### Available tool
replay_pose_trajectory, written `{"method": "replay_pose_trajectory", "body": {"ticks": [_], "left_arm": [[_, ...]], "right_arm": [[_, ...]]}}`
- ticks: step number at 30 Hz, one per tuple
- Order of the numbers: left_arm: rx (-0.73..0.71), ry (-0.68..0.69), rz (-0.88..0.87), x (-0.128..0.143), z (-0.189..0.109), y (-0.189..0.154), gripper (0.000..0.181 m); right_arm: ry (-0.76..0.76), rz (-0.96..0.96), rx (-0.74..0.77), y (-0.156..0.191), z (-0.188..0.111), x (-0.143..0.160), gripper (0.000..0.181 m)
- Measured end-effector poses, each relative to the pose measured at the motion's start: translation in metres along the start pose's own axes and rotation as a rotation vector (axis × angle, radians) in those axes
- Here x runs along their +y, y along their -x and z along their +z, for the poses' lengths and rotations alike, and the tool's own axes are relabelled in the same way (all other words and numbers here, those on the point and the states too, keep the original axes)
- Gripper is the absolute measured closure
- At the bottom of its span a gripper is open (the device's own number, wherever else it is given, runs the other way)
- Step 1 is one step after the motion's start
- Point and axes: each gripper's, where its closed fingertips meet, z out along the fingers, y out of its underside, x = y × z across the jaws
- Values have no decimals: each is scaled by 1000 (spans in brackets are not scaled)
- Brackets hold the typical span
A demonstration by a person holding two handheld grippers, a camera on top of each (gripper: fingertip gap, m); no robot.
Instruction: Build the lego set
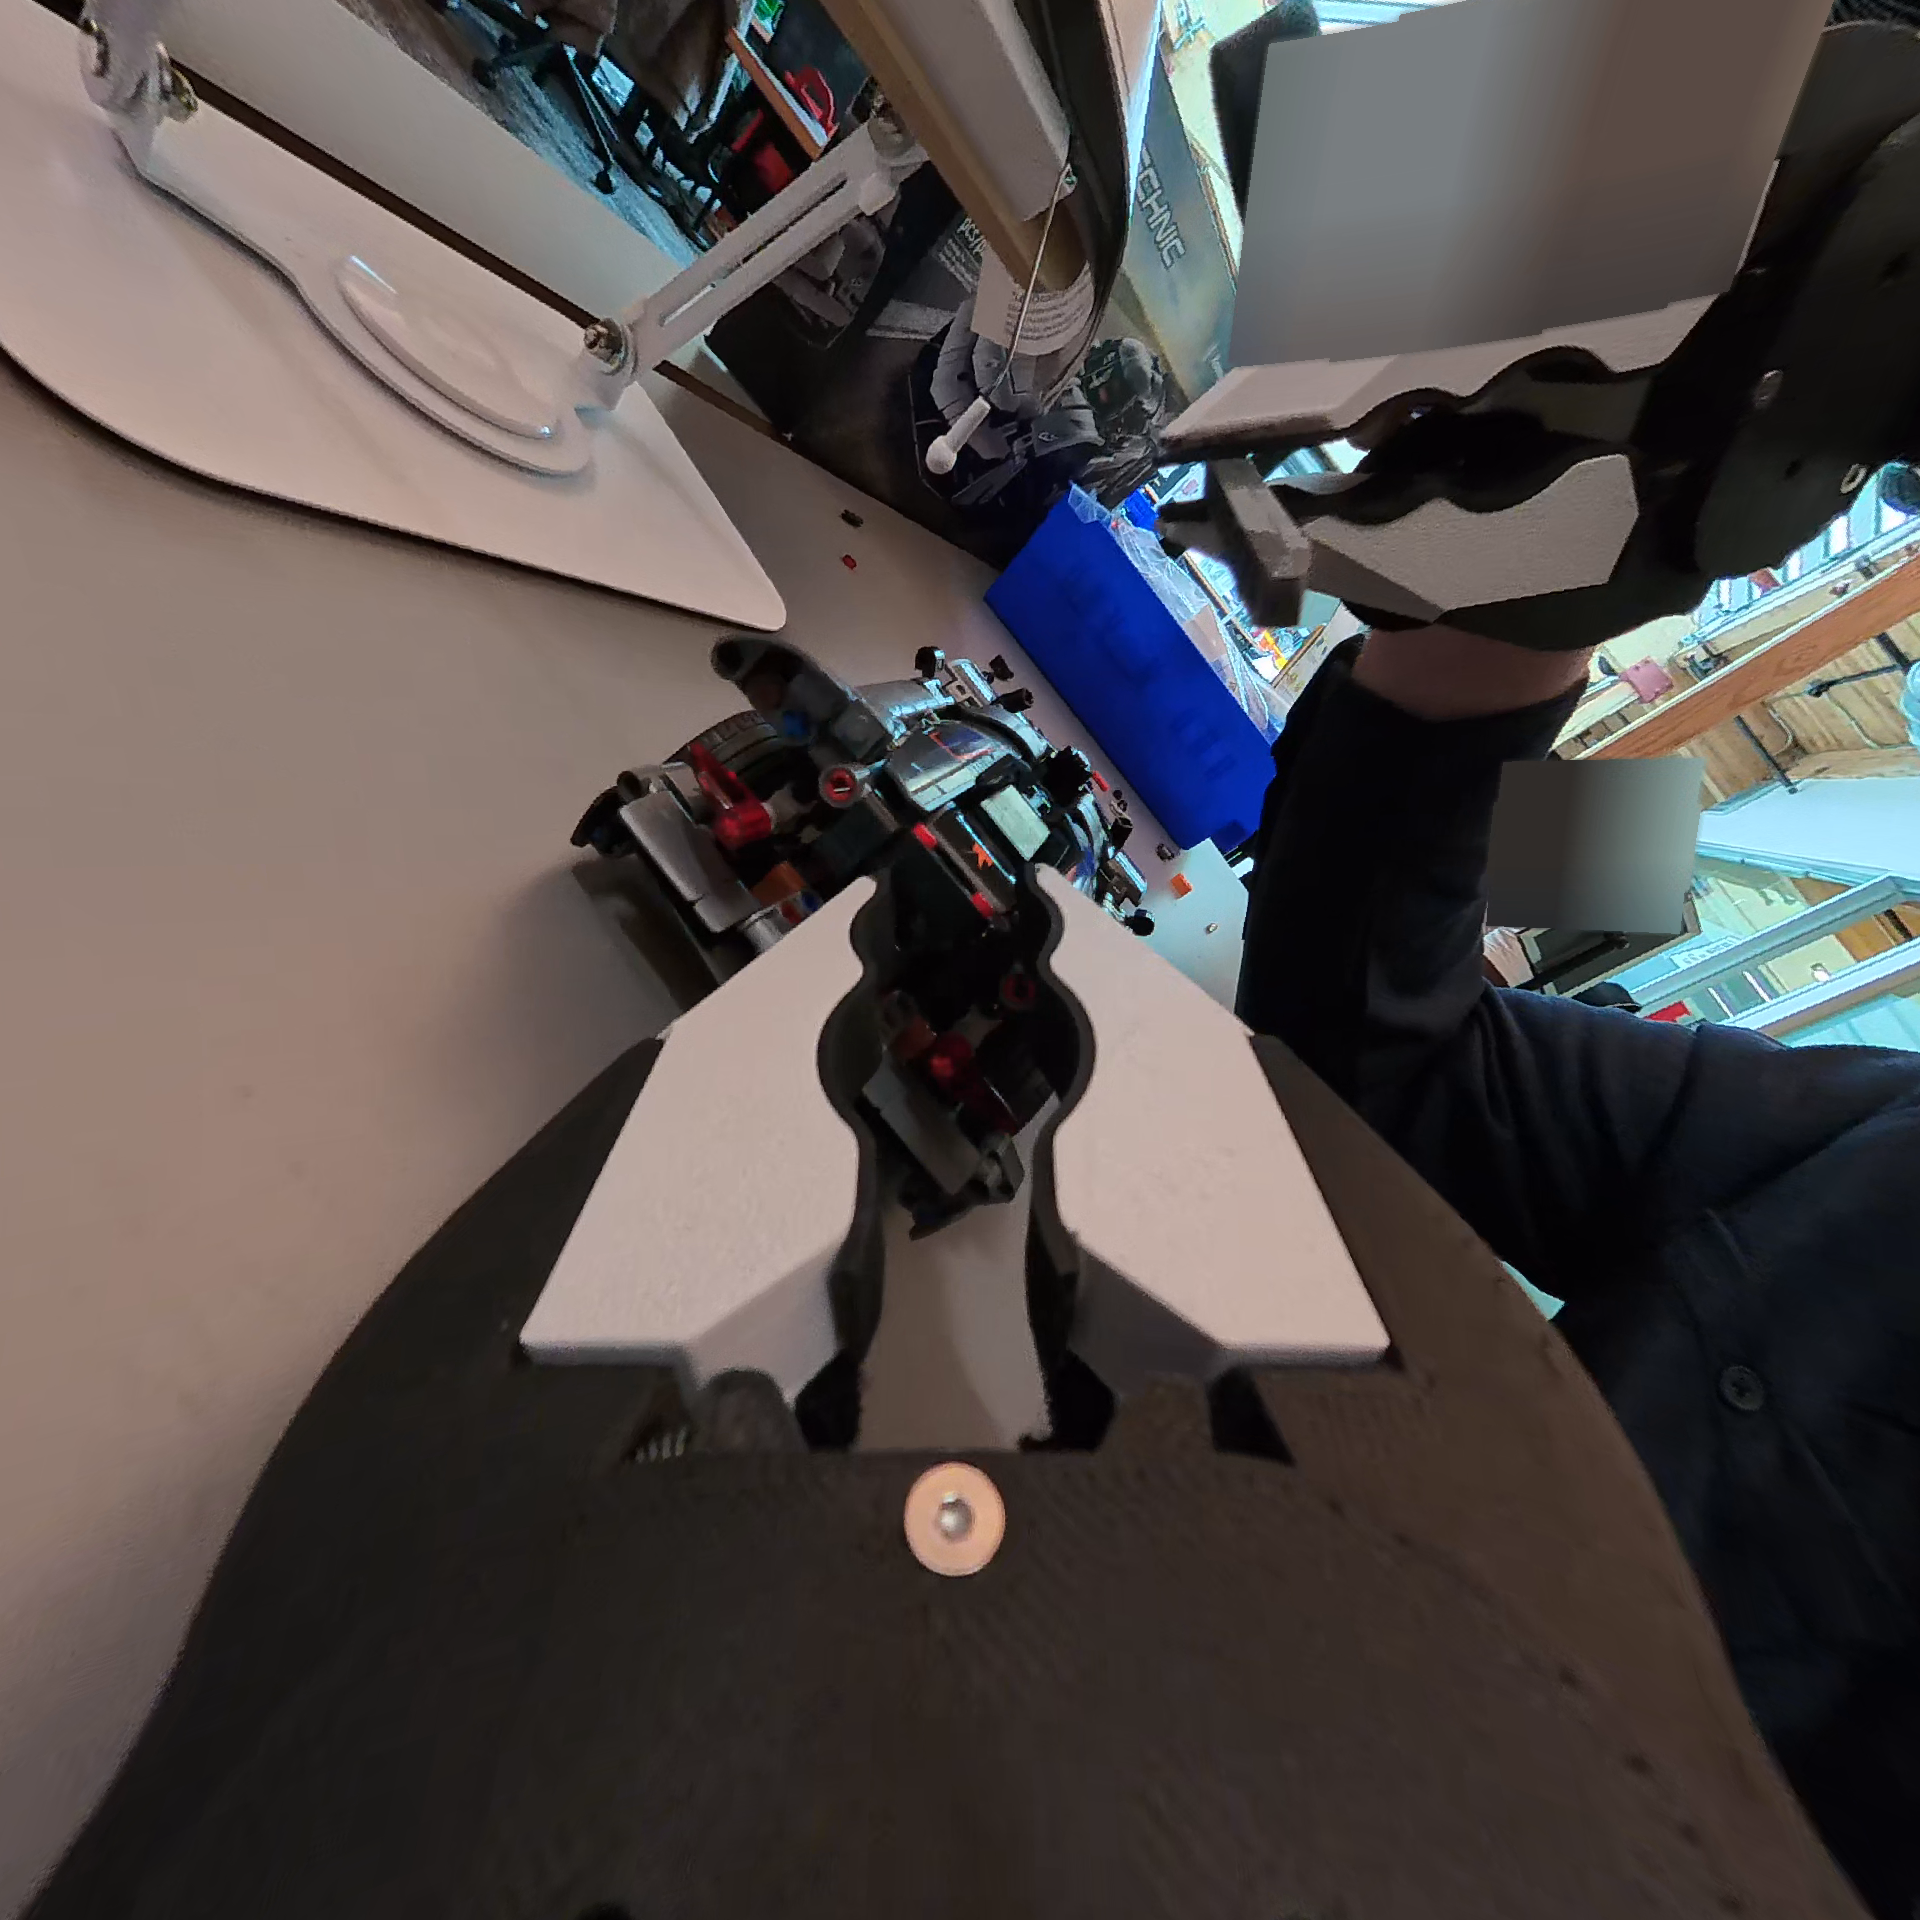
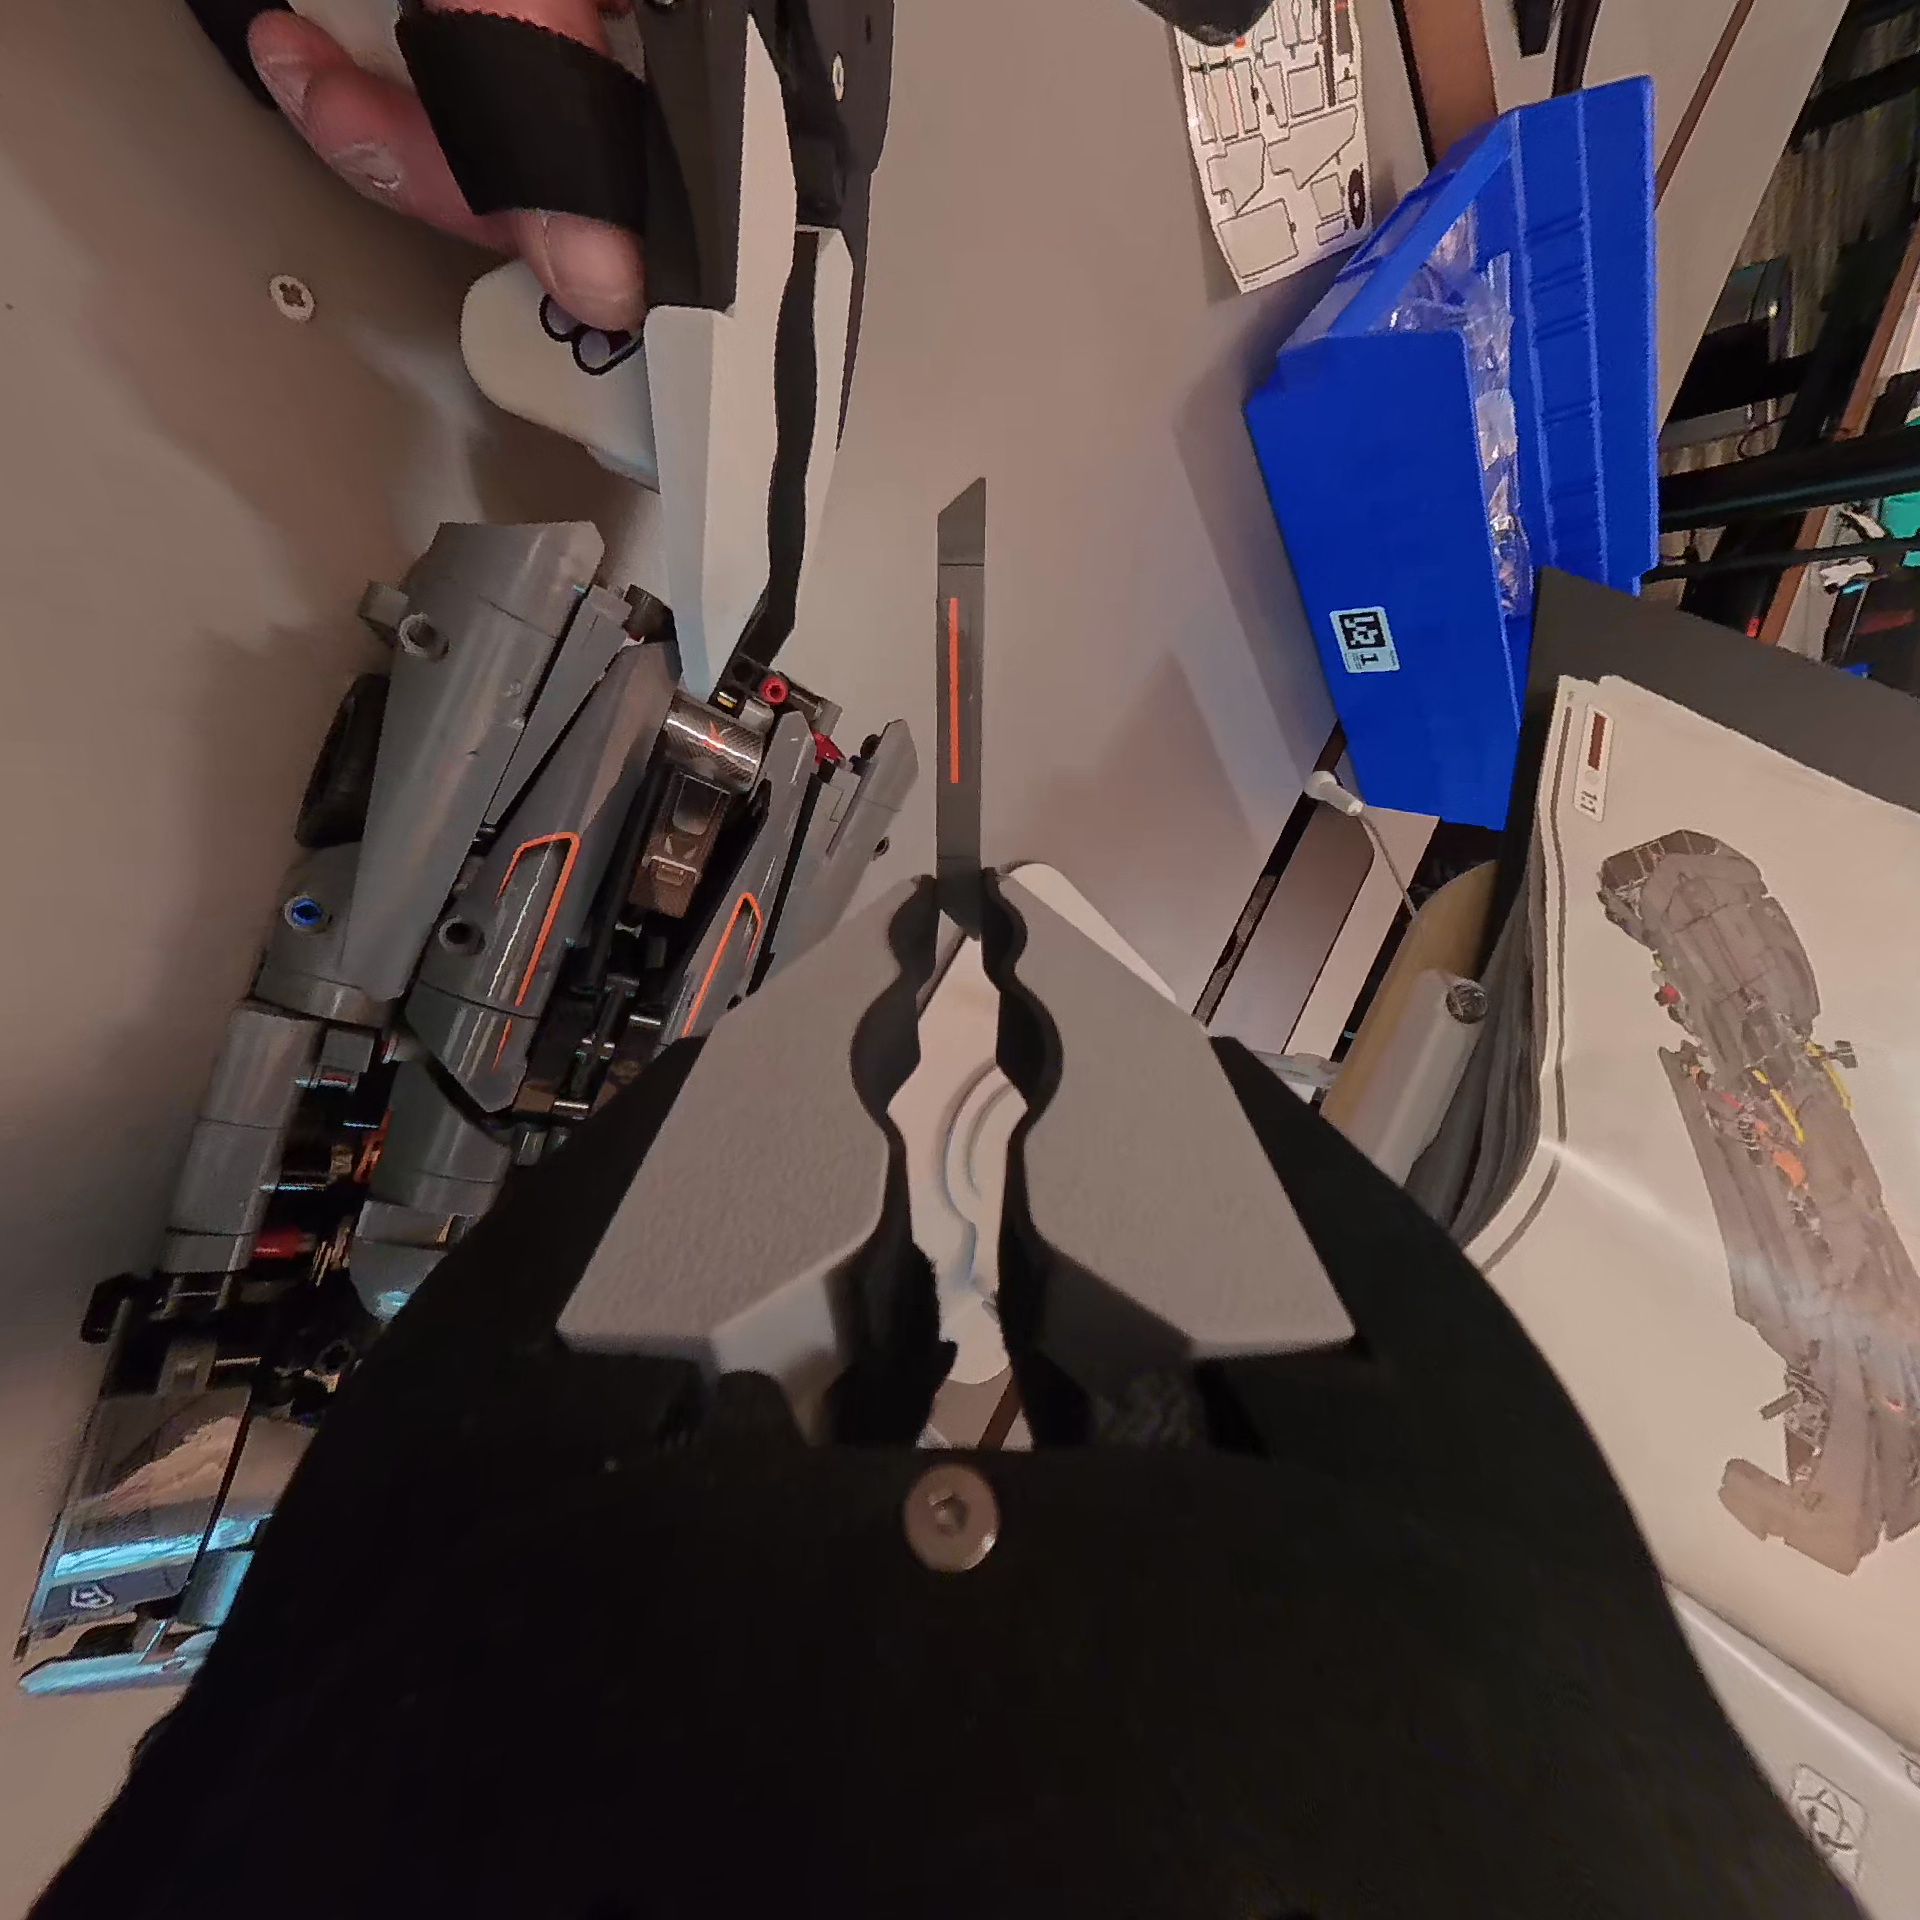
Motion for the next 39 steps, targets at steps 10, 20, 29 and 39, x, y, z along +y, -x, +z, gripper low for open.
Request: {"method": "replay_pose_trajectory", "body": {"ticks": [10,20,29,39], "left_arm": [[66,-35,-21,-6,0,-9,154],[185,-89,-73,-15,-1,-22,138],[215,-106,-88,-18,-2,-25,137],[149,-78,-49,-14,-1,-17,153]], "right_arm": [[5,16,-80,12,8,8,175],[13,56,-196,29,14,19,175],[-32,59,-274,42,17,15,175],[9,6,-220,37,25,15,175]]}}
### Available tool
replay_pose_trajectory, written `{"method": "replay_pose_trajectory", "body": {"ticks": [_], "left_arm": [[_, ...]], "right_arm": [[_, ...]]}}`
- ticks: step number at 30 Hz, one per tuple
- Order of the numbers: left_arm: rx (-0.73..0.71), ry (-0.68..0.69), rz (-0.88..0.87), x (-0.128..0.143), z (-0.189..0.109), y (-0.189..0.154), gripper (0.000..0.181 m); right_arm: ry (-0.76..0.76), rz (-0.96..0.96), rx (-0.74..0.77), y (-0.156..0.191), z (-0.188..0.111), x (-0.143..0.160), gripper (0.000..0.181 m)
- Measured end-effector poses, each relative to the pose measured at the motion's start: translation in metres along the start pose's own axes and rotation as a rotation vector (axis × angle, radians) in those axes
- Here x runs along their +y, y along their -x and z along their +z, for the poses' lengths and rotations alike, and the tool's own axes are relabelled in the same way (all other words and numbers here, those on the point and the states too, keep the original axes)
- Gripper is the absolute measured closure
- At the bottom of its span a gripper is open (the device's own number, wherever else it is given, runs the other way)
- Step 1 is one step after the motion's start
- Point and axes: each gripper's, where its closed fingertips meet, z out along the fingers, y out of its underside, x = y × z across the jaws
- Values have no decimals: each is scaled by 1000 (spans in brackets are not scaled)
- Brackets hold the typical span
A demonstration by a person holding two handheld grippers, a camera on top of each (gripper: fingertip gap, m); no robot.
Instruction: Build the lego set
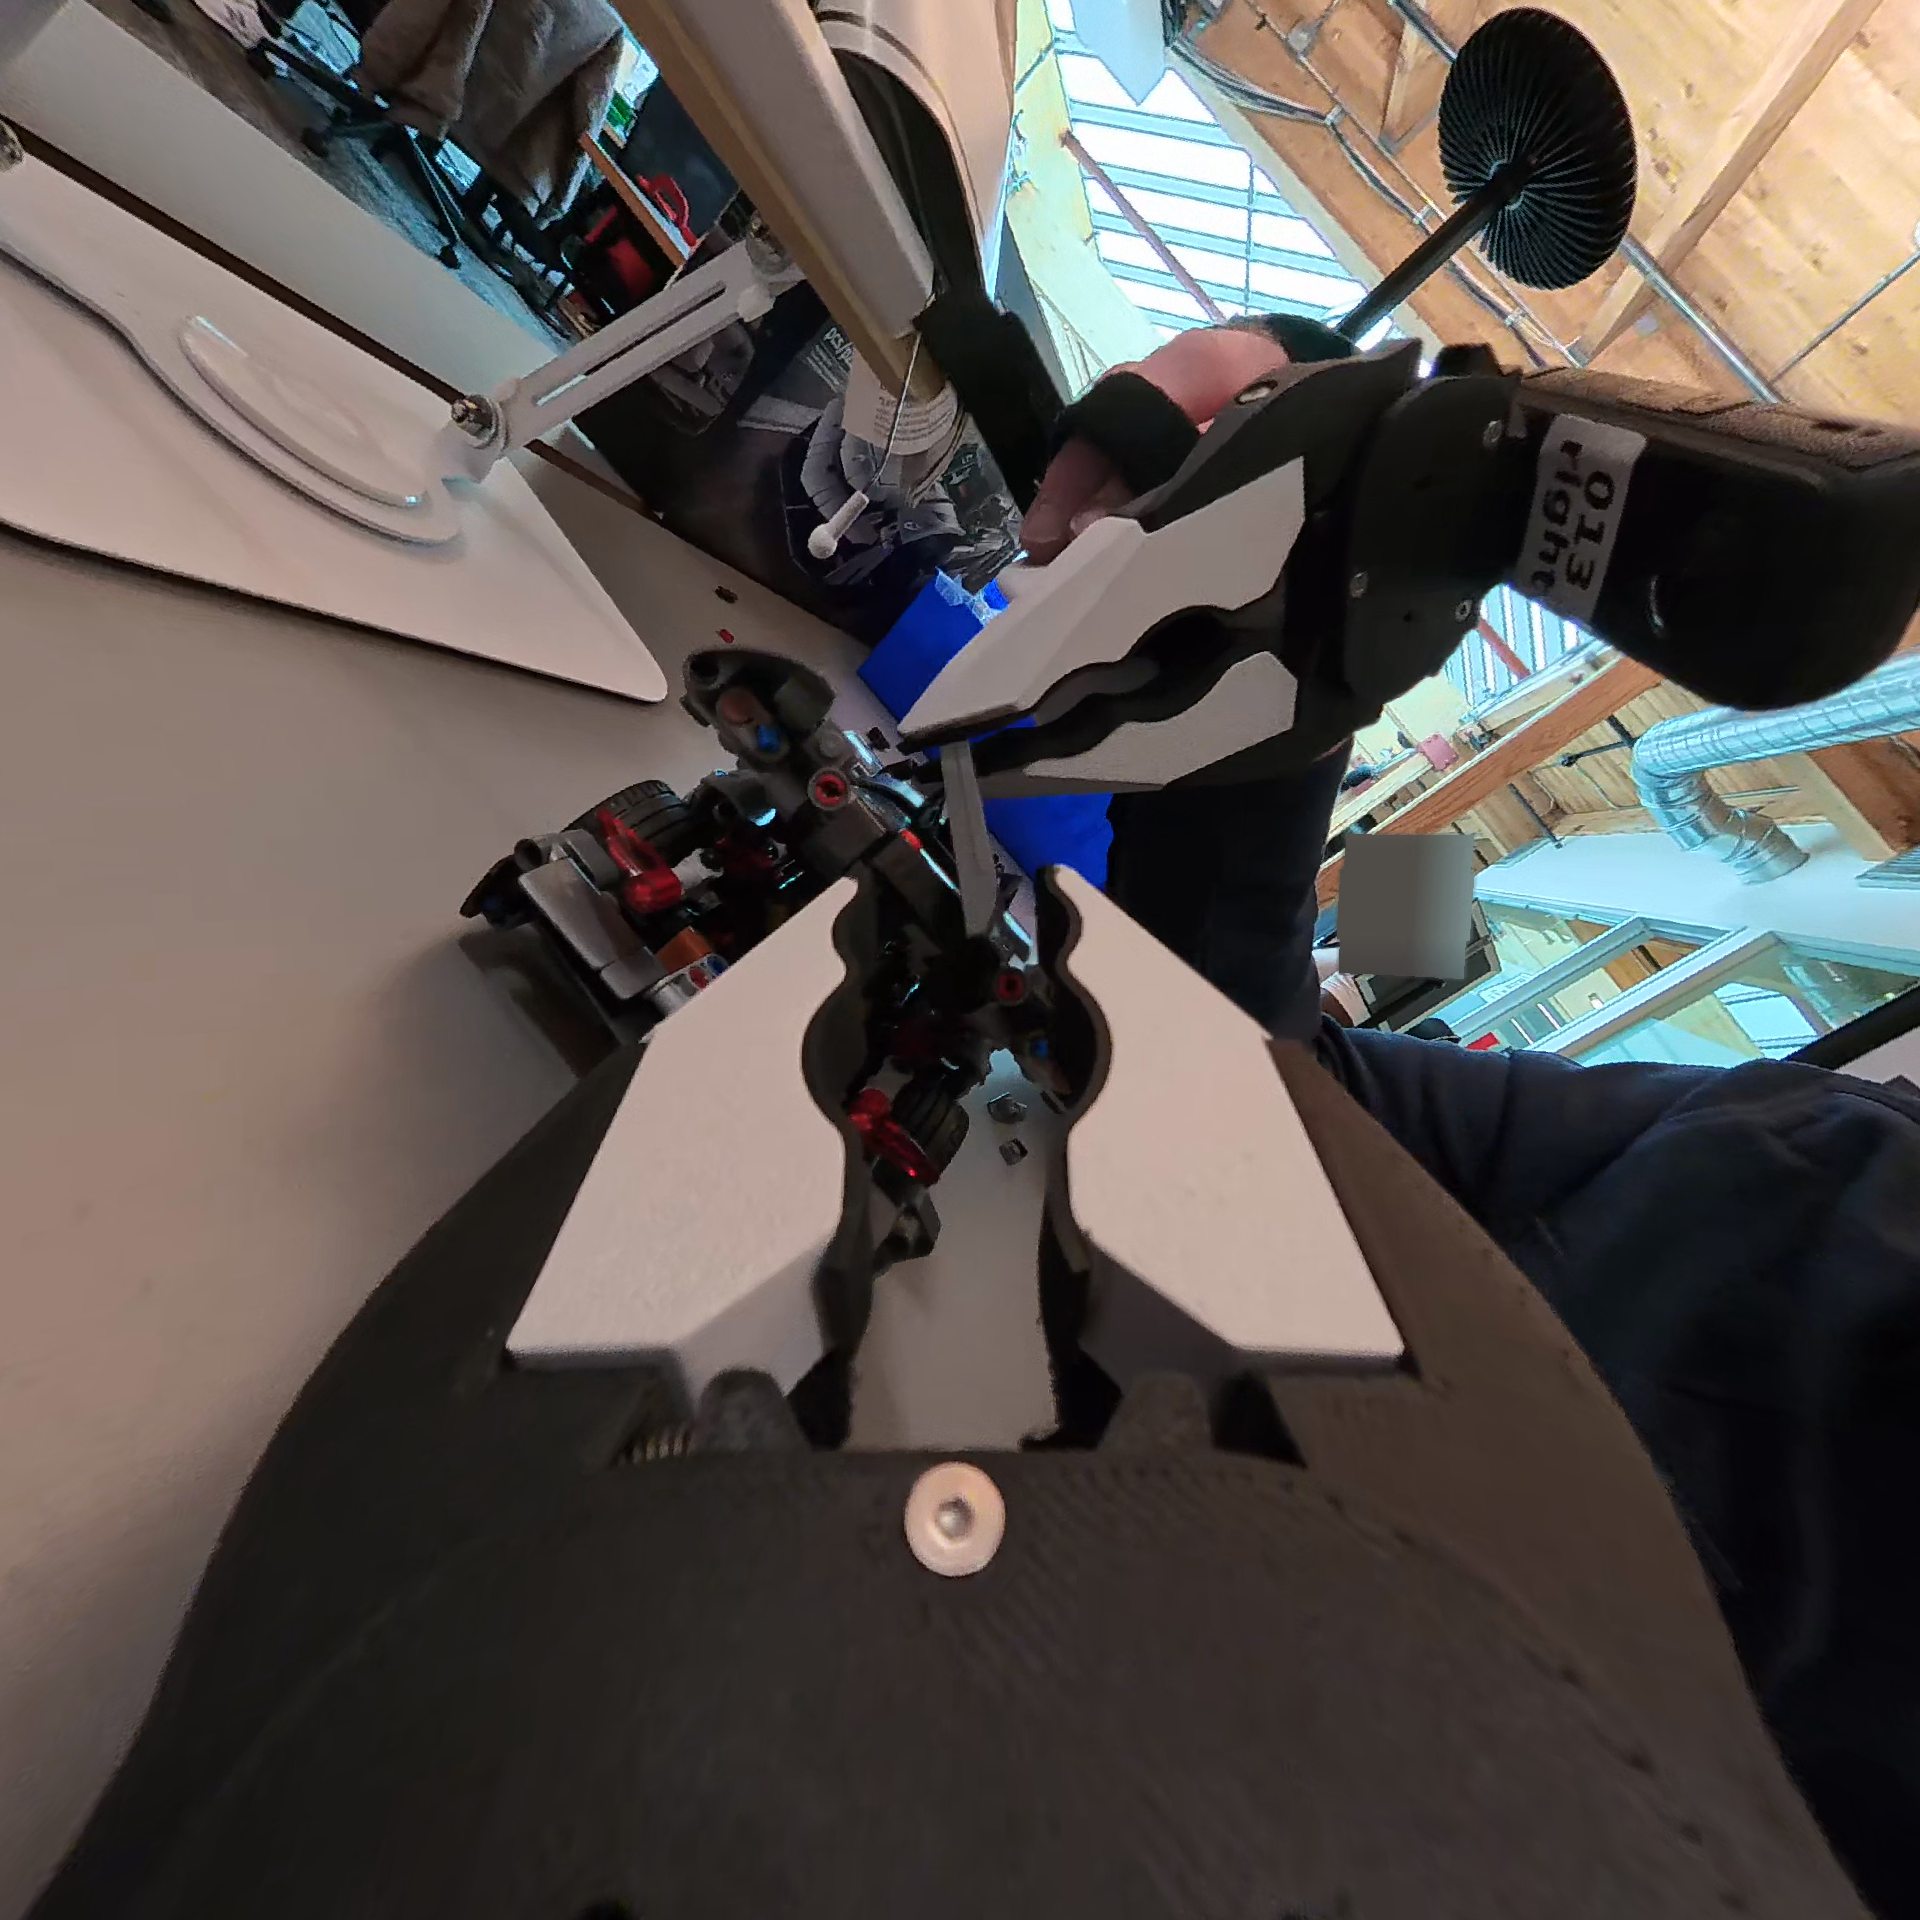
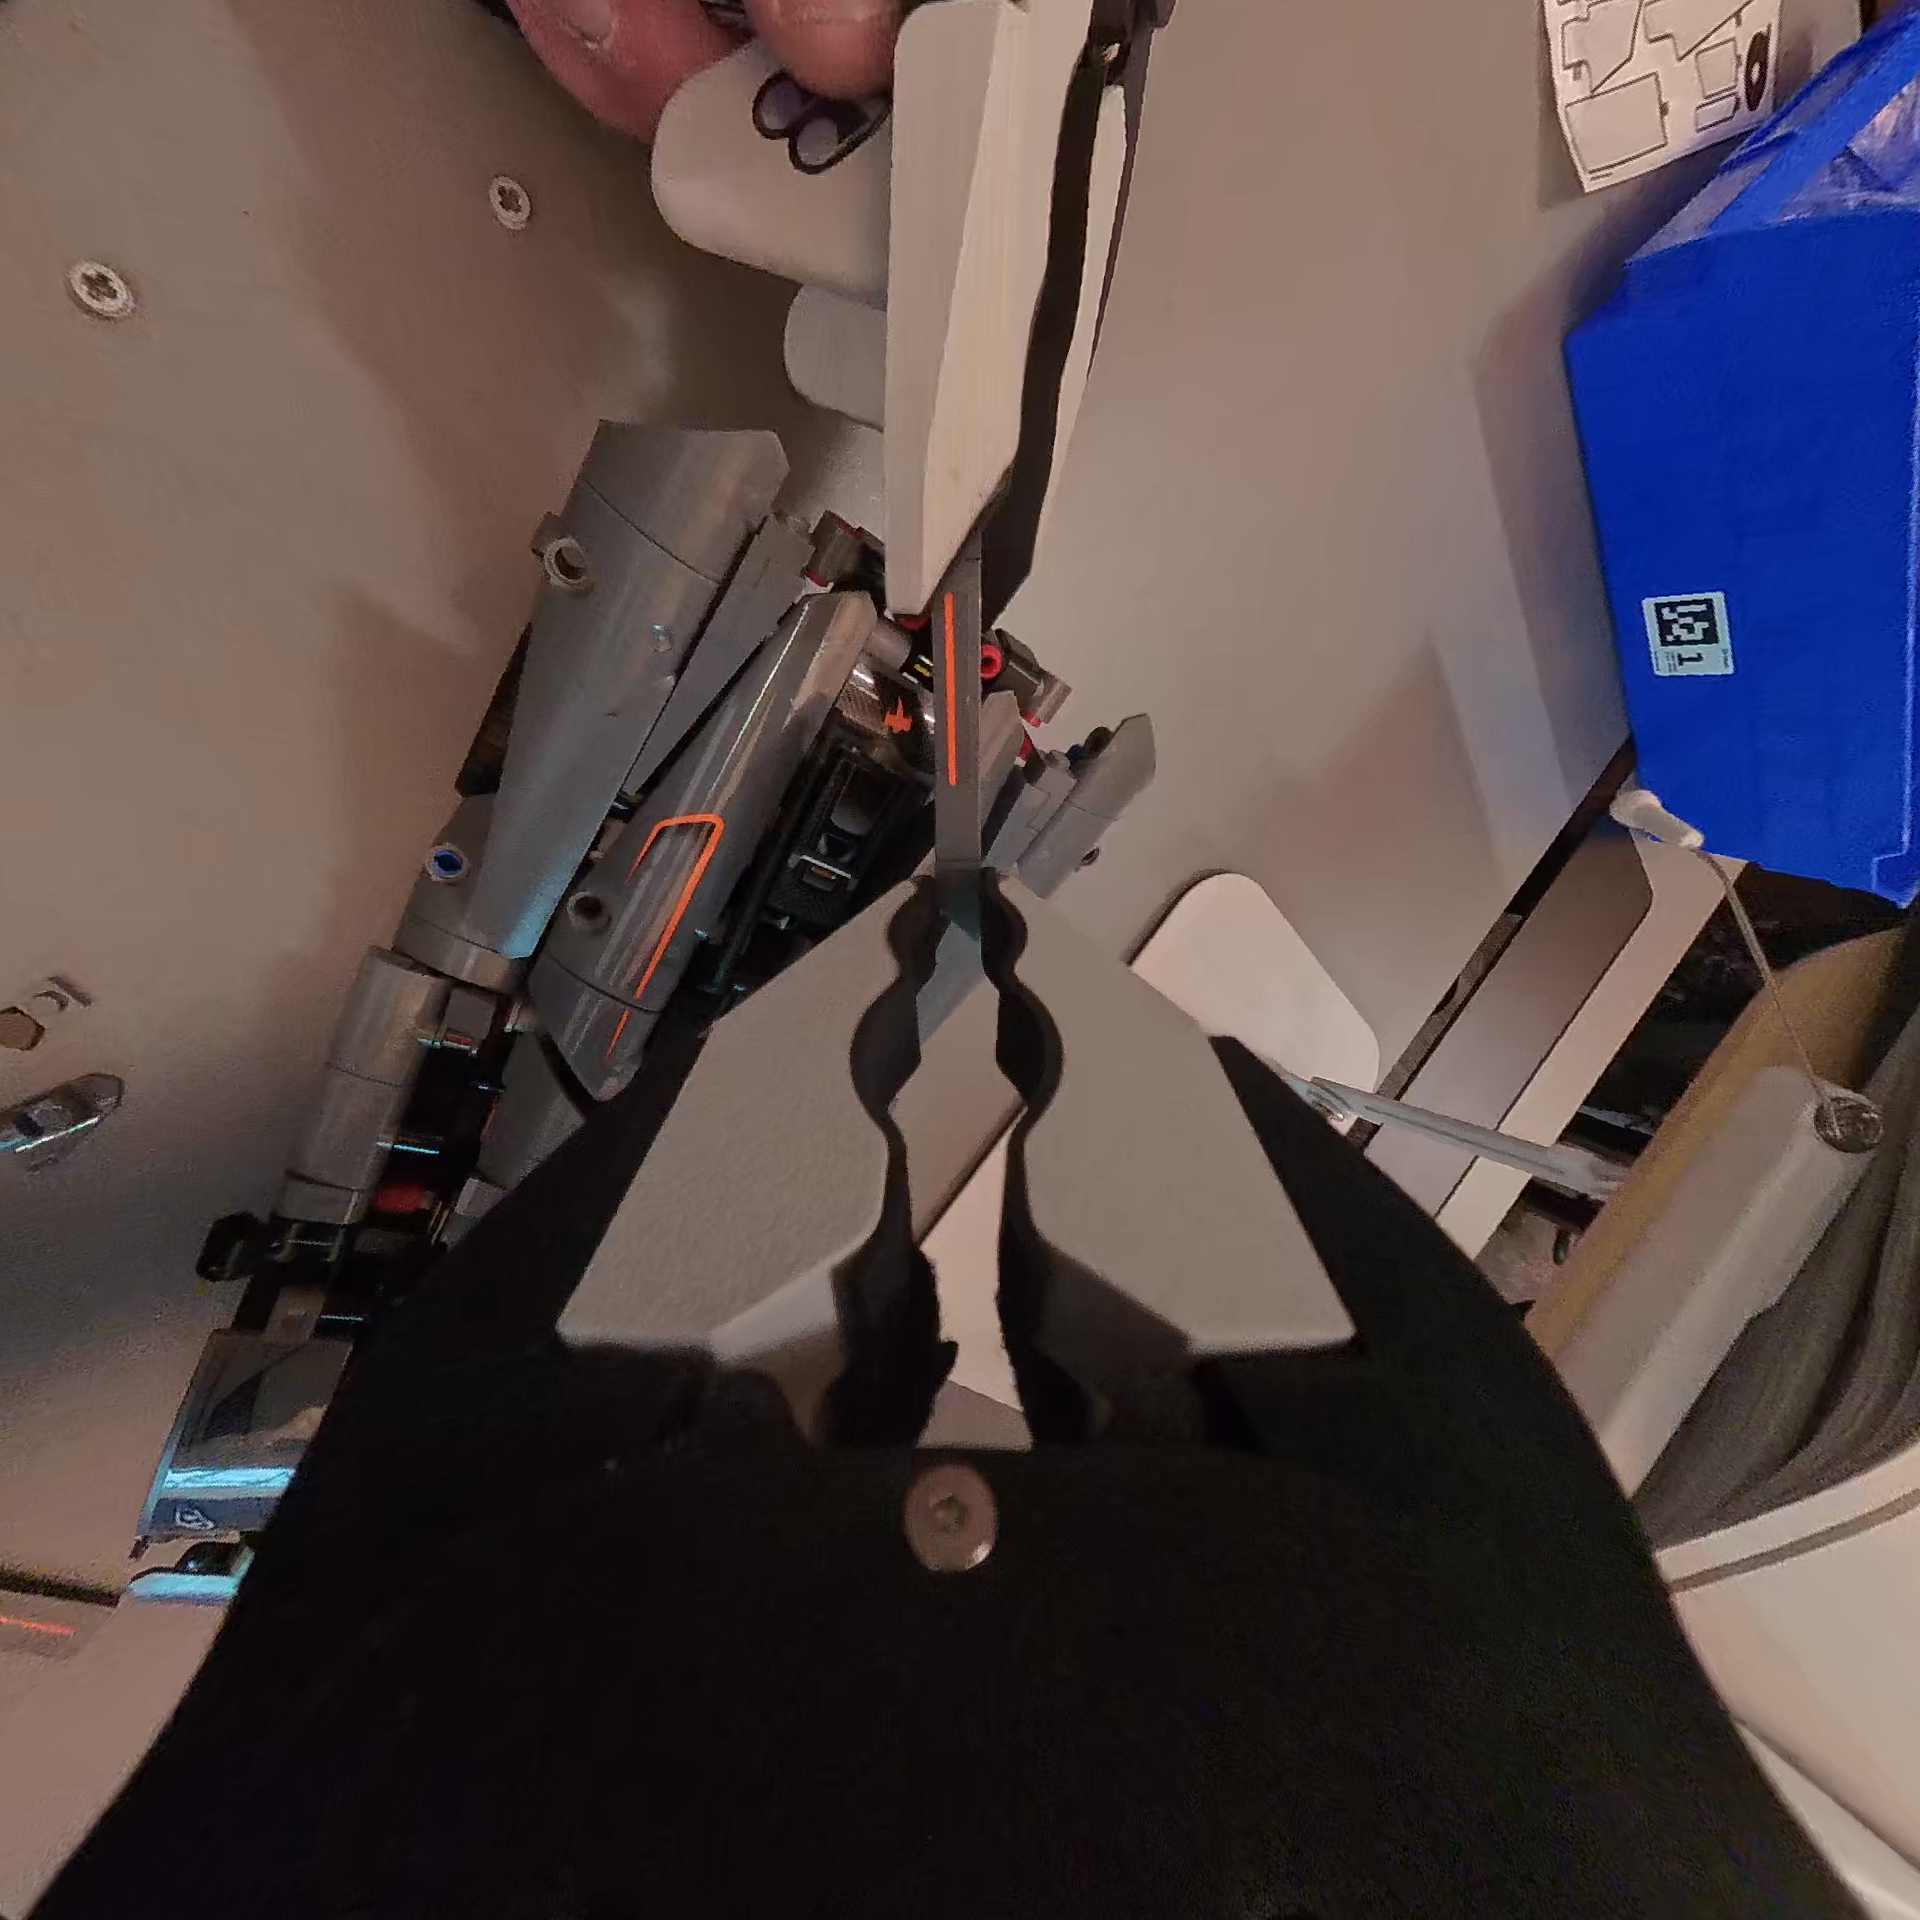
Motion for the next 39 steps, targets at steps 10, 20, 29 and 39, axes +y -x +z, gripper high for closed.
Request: {"method": "replay_pose_trajectory", "body": {"ticks": [10,20,29,39], "left_arm": [[-43,7,42,0,-2,4,163],[-17,-25,7,-5,-4,2,153],[-21,-29,-1,-5,-5,4,157],[7,-48,-15,-7,-4,1,151]], "right_arm": [[36,-41,49,-5,5,-5,175],[42,-46,53,-5,8,-4,175],[39,-47,57,-6,8,-4,175],[63,34,47,-7,-5,1,175]]}}
